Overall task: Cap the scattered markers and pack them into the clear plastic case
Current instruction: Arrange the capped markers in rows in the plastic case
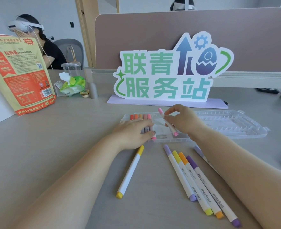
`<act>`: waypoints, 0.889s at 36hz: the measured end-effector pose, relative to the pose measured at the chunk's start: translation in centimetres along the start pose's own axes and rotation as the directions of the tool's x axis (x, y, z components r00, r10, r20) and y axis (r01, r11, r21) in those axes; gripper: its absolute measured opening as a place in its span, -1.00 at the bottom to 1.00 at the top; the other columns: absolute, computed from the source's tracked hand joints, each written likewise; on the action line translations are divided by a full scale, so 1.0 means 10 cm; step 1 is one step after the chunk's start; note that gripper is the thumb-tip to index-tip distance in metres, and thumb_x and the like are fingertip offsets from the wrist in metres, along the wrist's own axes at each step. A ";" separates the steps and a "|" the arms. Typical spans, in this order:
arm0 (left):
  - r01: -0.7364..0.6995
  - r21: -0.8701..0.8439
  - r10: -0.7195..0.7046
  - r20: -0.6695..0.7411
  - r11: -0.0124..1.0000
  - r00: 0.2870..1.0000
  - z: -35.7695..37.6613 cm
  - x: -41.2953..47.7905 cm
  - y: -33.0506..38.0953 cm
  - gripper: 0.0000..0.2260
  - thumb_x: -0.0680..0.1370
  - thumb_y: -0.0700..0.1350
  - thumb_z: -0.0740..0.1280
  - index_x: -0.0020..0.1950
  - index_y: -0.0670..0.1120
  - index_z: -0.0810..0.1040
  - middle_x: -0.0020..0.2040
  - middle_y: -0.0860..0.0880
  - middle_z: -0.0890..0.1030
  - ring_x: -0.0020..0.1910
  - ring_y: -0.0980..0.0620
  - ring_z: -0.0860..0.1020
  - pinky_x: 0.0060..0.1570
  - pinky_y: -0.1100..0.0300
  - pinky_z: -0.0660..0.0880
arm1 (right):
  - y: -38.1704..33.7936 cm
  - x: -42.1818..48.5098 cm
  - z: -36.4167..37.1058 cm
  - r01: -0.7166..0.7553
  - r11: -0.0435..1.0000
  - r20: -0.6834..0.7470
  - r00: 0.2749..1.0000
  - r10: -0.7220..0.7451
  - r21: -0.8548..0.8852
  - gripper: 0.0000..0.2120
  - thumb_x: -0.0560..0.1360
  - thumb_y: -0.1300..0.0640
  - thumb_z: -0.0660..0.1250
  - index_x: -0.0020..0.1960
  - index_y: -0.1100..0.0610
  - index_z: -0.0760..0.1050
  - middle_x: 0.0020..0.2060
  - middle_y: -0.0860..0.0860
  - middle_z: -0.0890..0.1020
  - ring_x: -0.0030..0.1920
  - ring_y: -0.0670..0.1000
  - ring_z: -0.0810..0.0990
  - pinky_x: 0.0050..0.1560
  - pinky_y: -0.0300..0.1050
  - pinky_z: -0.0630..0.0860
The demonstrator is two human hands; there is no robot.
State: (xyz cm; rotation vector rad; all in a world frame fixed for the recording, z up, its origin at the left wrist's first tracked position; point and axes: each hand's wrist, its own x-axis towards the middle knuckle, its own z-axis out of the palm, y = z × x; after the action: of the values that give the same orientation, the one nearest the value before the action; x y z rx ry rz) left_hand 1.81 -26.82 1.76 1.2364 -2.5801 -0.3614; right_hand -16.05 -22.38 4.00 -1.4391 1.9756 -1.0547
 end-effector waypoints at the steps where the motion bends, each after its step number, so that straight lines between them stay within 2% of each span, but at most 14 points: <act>1: -0.005 -0.026 0.006 0.009 1.000 1.000 0.01 0.00 -0.01 -0.68 0.56 0.16 0.18 0.30 0.18 0.41 0.26 0.10 0.46 0.28 0.01 0.38 0.32 0.02 0.29 | 0.01 0.01 0.01 0.003 1.000 -0.004 1.000 -0.003 0.002 -0.93 0.54 0.03 0.28 0.01 -0.01 0.49 -0.28 -0.03 0.67 -0.17 0.04 0.66 -0.10 -0.09 0.52; 6: 0.043 -0.162 -0.031 0.077 0.986 0.997 0.00 0.04 -0.08 -0.56 0.51 0.19 0.20 0.38 0.18 0.34 0.33 0.11 0.45 0.31 0.01 0.40 0.30 0.02 0.35 | 0.01 0.09 0.10 0.003 1.000 0.002 1.000 -0.003 -0.023 -0.91 0.53 0.03 0.26 0.02 -0.09 0.49 -0.29 -0.05 0.67 -0.18 0.00 0.67 -0.03 -0.06 0.58; 9: 0.061 -0.203 -0.044 0.088 0.977 0.995 -0.01 0.04 -0.09 -0.58 0.47 0.15 0.16 0.32 0.15 0.42 0.27 0.05 0.50 0.25 -0.02 0.44 0.26 0.00 0.39 | 0.01 0.15 0.17 0.035 0.997 0.001 0.999 -0.035 -0.073 -0.91 0.51 -0.02 0.27 0.00 -0.12 0.50 -0.24 -0.03 0.68 -0.26 0.00 0.64 -0.07 -0.05 0.60; 11: 0.071 -0.204 -0.055 0.081 0.977 0.995 0.00 0.05 -0.09 -0.69 0.56 0.05 0.20 0.30 0.12 0.45 0.24 0.01 0.52 0.22 -0.04 0.46 0.26 0.00 0.40 | 0.02 0.15 0.21 0.058 0.991 0.002 0.998 -0.059 -0.124 -0.89 0.51 -0.03 0.26 0.02 -0.13 0.51 -0.27 -0.05 0.67 -0.30 -0.05 0.63 -0.16 -0.13 0.58; 13: 0.070 -0.211 -0.055 0.077 0.975 0.995 0.00 0.05 -0.10 -0.72 0.58 -0.01 0.21 0.30 0.10 0.46 0.21 -0.01 0.53 0.18 -0.05 0.48 0.25 0.01 0.40 | 0.02 0.14 0.24 0.087 0.979 -0.008 0.996 -0.090 -0.185 -0.86 0.52 -0.04 0.25 0.04 -0.13 0.53 -0.32 -0.10 0.63 -0.33 -0.11 0.59 -0.31 -0.24 0.49; 15: 0.071 -0.226 -0.053 0.082 0.972 0.995 0.00 0.06 -0.10 -0.71 0.58 -0.01 0.22 0.31 0.11 0.46 0.23 0.00 0.53 0.20 -0.04 0.47 0.26 0.01 0.39 | 0.03 0.13 0.26 0.110 0.969 -0.007 0.993 -0.114 -0.223 -0.82 0.53 -0.05 0.23 0.08 -0.11 0.55 -0.31 -0.11 0.62 -0.36 -0.16 0.54 -0.36 -0.25 0.42; 17: 0.076 -0.233 -0.057 0.087 0.970 0.995 0.00 0.08 -0.11 -0.67 0.59 0.00 0.22 0.35 0.13 0.43 0.27 0.03 0.50 0.24 -0.01 0.45 0.29 0.03 0.37 | 0.02 0.12 0.27 0.124 0.960 0.006 0.992 -0.126 -0.252 -0.77 0.55 -0.04 0.21 0.13 -0.06 0.56 -0.24 -0.02 0.67 -0.31 -0.14 0.53 -0.27 -0.21 0.44; 19: 0.077 -0.232 -0.058 0.086 0.970 0.995 0.01 0.08 -0.12 -0.66 0.59 0.00 0.22 0.37 0.14 0.41 0.29 0.06 0.49 0.25 0.01 0.44 0.30 0.04 0.37 | 0.00 0.11 0.28 0.137 0.947 0.023 0.990 -0.136 -0.291 -0.74 0.55 -0.01 0.19 0.16 -0.03 0.56 -0.16 0.00 0.68 -0.16 -0.07 0.57 -0.12 -0.15 0.51; 22: 0.055 -0.257 -0.035 0.079 0.965 0.996 0.02 0.09 -0.13 -0.70 0.58 -0.02 0.22 0.32 0.15 0.46 0.19 0.04 0.54 0.17 -0.01 0.48 0.24 0.01 0.42 | -0.01 0.10 0.29 0.161 0.921 0.051 0.987 -0.154 -0.355 -0.70 0.56 -0.01 0.17 0.21 -0.01 0.56 0.06 -0.03 0.64 0.05 0.03 0.58 0.03 -0.08 0.52; 25: 0.057 -0.254 -0.038 0.079 0.966 0.996 0.02 0.10 -0.13 -0.65 0.58 -0.02 0.23 0.37 0.15 0.42 0.18 0.09 0.52 0.16 0.03 0.47 0.25 0.03 0.41 | 0.02 0.12 0.30 0.193 0.900 0.090 0.981 -0.171 -0.390 -0.69 0.58 -0.01 0.16 0.24 -0.01 0.54 0.08 -0.02 0.62 -0.02 0.04 0.55 -0.03 -0.12 0.47; 27: 0.065 -0.234 -0.047 0.079 0.970 0.996 0.03 0.11 -0.14 -0.61 0.58 -0.01 0.23 0.42 0.12 0.36 0.27 0.08 0.47 0.20 0.06 0.44 0.30 0.07 0.37 | 0.04 0.13 0.30 0.225 0.886 0.111 0.974 -0.196 -0.406 -0.73 0.59 0.01 0.15 0.15 0.02 0.57 -0.06 -0.01 0.60 -0.12 0.03 0.49 -0.12 -0.13 0.41; 28: 0.065 -0.228 -0.048 0.080 0.971 0.996 0.03 0.11 -0.14 -0.60 0.58 -0.01 0.23 0.43 0.11 0.35 0.28 0.07 0.46 0.19 0.06 0.44 0.30 0.08 0.37 | 0.05 0.13 0.29 0.239 0.878 0.117 0.971 -0.208 -0.415 -0.76 0.59 0.02 0.15 0.04 0.02 0.58 -0.15 -0.03 0.56 -0.16 0.03 0.46 -0.16 -0.13 0.38; 30: 0.063 -0.222 -0.047 0.079 0.973 0.996 0.03 0.12 -0.15 -0.60 0.58 0.00 0.23 0.43 0.11 0.35 0.30 0.08 0.45 0.22 0.06 0.43 0.31 0.08 0.36 | 0.06 0.13 0.28 0.252 0.866 0.121 0.968 -0.221 -0.433 -0.72 0.60 0.04 0.15 -0.26 -0.01 0.48 -0.31 -0.06 0.46 -0.22 0.05 0.42 -0.21 -0.12 0.35; 32: 0.054 -0.210 -0.039 0.074 0.976 0.996 0.04 0.13 -0.16 -0.59 0.58 0.01 0.23 0.44 0.11 0.34 0.38 0.09 0.40 0.32 0.07 0.38 0.36 0.09 0.31 | 0.07 0.13 0.27 0.265 0.854 0.139 0.964 -0.226 -0.448 -0.68 0.59 0.05 0.14 -0.32 0.07 0.38 -0.38 -0.03 0.41 -0.27 0.06 0.40 -0.23 -0.09 0.35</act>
State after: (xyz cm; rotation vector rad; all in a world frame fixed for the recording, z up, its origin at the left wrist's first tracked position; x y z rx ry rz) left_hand 2.04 -28.76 1.05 1.2286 -2.4941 -0.6815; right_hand -14.86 -24.29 1.93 -1.9977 2.1148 -0.6189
